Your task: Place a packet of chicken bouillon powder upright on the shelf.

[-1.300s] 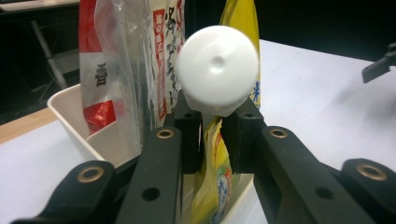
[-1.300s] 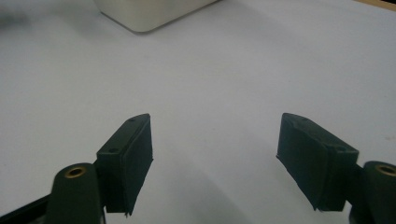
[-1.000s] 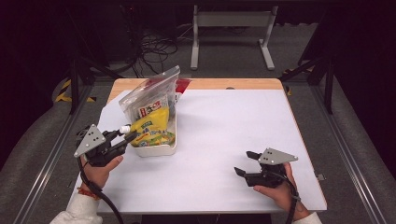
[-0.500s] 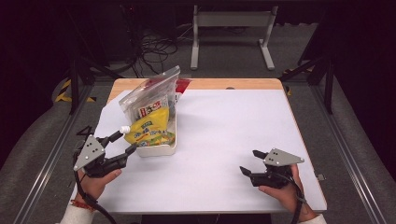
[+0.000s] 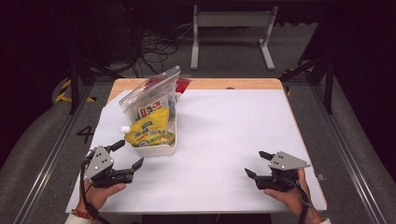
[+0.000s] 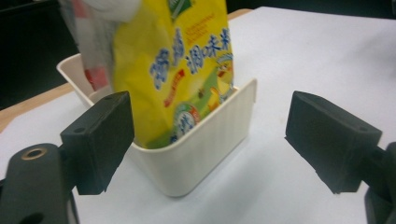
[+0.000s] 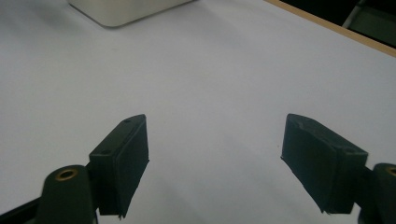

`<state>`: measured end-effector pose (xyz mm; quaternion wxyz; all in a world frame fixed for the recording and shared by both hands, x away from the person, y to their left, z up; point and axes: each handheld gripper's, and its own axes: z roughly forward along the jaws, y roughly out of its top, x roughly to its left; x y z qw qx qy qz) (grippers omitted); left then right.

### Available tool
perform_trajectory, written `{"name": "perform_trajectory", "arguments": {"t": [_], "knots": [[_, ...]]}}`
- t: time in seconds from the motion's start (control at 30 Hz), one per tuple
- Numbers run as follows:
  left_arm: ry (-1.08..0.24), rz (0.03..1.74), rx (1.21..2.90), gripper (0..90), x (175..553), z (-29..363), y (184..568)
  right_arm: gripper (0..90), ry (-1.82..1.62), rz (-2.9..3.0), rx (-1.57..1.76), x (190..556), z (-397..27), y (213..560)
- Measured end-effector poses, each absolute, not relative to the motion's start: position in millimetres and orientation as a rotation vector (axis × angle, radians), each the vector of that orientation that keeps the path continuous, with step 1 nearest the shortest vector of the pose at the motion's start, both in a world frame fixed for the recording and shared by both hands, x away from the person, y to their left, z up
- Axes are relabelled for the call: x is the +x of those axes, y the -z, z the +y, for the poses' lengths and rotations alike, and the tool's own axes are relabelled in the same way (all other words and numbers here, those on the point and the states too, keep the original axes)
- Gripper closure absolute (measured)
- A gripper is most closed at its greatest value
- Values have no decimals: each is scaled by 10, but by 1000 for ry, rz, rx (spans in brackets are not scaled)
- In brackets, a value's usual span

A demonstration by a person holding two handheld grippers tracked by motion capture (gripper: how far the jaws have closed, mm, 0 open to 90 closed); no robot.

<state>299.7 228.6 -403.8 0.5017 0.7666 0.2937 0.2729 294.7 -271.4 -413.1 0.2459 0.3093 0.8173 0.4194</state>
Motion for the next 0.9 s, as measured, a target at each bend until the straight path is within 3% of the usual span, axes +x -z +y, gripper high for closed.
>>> {"name": "perform_trajectory", "arguments": {"t": [0.9], "knots": [[-543,594,2044,125,2999,1877,4274,193,-1032,2195,863,2718,-3040,4226]]}}
